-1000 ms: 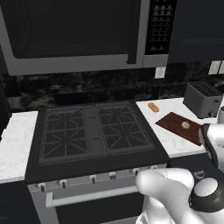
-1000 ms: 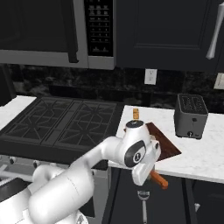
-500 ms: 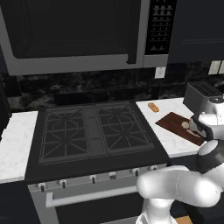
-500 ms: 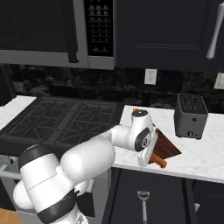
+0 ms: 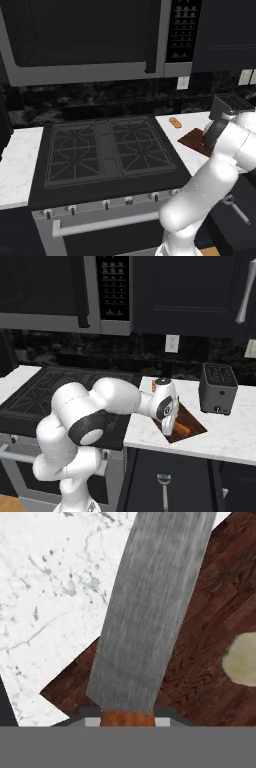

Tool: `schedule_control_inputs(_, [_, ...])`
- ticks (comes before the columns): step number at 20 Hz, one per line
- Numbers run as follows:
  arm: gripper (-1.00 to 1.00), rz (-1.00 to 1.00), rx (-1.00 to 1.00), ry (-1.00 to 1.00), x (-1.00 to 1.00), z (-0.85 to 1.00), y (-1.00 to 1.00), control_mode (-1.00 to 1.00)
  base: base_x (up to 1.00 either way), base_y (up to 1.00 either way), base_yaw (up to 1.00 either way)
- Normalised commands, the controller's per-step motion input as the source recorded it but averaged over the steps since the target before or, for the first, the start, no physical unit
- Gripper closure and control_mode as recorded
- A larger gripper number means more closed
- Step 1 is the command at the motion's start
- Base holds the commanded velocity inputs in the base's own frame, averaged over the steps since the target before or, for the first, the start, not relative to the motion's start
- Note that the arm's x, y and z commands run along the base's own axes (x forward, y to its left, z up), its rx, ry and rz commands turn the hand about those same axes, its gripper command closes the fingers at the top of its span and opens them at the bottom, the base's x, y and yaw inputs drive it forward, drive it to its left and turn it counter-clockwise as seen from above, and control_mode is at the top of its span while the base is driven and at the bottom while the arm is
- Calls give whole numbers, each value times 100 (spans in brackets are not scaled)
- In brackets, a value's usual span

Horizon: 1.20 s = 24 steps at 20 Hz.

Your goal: Place the appropriate cutting tool for cutting the garlic skin on the cutting board.

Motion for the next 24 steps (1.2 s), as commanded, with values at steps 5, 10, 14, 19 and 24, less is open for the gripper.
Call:
schedule_control_inputs(5, [100, 5, 0, 0, 54, -54, 0, -100, 0, 0, 0])
schedule_control_inputs(10, [-100, 5, 0, 0, 30, -25, -7, -100, 0, 0, 0])
schedule_control_inputs(14, [-100, 1, 0, 0, 5, -18, 0, -100, 0, 0, 0])
schedule_control_inputs(19, [-100, 0, 0, 0, -14, 2, 11, -100, 0, 0, 0])
schedule_control_inputs(24, [-100, 0, -2, -14, -70, 72, 30, -100, 0, 0, 0])
